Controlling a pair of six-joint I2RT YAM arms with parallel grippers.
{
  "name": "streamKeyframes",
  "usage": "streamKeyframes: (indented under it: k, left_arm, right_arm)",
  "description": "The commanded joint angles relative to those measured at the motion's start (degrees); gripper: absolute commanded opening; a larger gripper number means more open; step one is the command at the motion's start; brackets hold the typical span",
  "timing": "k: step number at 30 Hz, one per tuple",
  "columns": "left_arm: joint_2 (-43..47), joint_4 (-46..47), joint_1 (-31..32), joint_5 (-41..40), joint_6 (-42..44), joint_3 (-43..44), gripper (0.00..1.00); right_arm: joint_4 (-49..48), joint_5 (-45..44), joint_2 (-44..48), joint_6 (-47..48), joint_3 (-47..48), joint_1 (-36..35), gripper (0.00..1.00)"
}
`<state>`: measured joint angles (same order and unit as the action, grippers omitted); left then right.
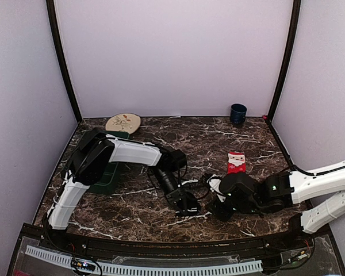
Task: Roll the socks
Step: Roll the sock at the center of the board.
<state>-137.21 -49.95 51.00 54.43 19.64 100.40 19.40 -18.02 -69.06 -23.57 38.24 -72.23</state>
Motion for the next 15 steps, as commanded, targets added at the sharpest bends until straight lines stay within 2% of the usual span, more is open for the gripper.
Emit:
streamKeyframes:
  k: [1, 6, 15]
  left_arm:
    - [-3.81, -2.77, -0.64, -7.94, 0.20, -1.08, 0.05]
    - [-4.00, -2.86, -0.64, -7.36, 0.23, -1.16, 0.05]
    - [-4.01, -3.04, -0.64, -6.87, 0.28, -1.27, 0.05]
  right_arm:
    - [0.18, -6.51, -3.67, 5.42, 3.31, -5.77, 0.44]
    - [0.17, -8.55, -10.35, 10.34, 6.65, -8.88, 0.45]
    - [-2.27, -9.79, -18.04, 20.28, 10.46, -8.90, 0.56]
